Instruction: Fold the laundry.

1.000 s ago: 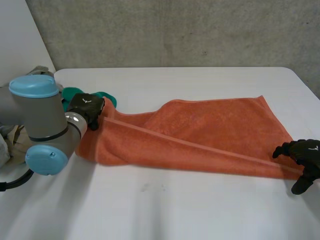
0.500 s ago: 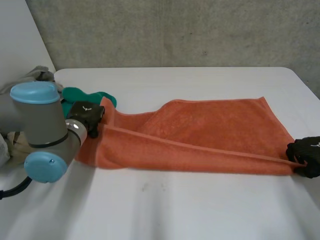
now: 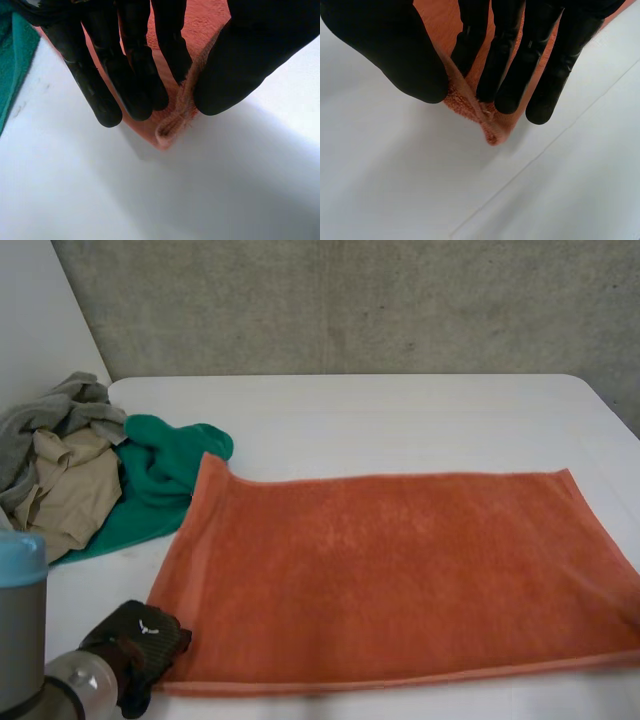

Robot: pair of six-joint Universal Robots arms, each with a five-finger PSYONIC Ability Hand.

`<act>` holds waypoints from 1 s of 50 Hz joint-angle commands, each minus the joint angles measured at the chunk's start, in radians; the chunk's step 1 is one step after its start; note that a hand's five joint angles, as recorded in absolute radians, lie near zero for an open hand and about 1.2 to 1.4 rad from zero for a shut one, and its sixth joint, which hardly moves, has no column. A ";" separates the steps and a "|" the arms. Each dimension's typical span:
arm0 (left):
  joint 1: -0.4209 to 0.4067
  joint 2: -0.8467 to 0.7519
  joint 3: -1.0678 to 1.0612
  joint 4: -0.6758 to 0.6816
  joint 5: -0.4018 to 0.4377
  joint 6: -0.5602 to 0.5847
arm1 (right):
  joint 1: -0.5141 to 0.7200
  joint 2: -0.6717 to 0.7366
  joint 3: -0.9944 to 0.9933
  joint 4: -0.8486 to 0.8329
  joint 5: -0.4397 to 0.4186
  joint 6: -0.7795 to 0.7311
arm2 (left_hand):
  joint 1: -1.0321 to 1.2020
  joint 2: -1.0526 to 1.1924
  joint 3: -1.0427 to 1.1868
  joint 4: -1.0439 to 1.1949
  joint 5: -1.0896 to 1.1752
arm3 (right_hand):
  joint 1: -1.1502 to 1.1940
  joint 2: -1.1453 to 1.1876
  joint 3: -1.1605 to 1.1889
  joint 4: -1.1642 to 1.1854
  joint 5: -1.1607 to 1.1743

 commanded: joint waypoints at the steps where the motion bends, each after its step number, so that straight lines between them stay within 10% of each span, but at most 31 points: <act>1: -0.004 0.000 0.073 0.088 -0.005 -0.010 | 0.007 0.005 -0.022 -0.136 -0.065 0.059 | 0.237 0.197 0.202 0.195 0.248 | 0.404 0.223 0.215 0.209 0.231; 23: -0.023 -0.527 0.639 0.482 -0.135 -0.097 | 0.385 0.347 -0.395 -0.758 -0.099 0.425 | 0.237 0.197 0.202 0.195 0.248 | 0.404 0.223 0.215 0.209 0.231; 44: -0.066 -0.715 0.845 0.694 -0.165 0.001 | 0.511 0.697 -0.733 -0.974 0.122 0.529 | 0.237 0.197 0.202 0.195 0.248 | 0.404 0.223 0.215 0.209 0.231; 46: -0.068 -0.716 0.848 0.697 -0.162 0.011 | 0.511 0.697 -0.734 -0.985 0.122 0.550 | -0.001 -0.041 -0.036 -0.043 0.010 | 0.029 -0.151 -0.159 -0.166 -0.144; 47: -0.068 -0.718 0.848 0.696 -0.162 0.014 | 0.513 0.695 -0.733 -0.993 0.132 0.558 | -0.437 -0.476 -0.471 -0.479 -0.425 | -0.818 -0.999 -1.007 -1.013 -0.991; 48: -0.070 -0.716 0.846 0.696 -0.163 0.016 | 0.514 0.695 -0.733 -0.994 0.137 0.560 | -0.912 -0.951 -0.946 -0.954 -0.900 | -0.818 -0.999 -1.007 -1.013 -0.991; 50: -0.073 -0.712 0.834 0.694 -0.162 0.011 | 0.517 0.689 -0.725 -0.988 0.139 0.561 | -0.903 -0.943 -0.938 -0.945 -0.892 | -0.818 -0.999 -1.007 -1.013 -0.991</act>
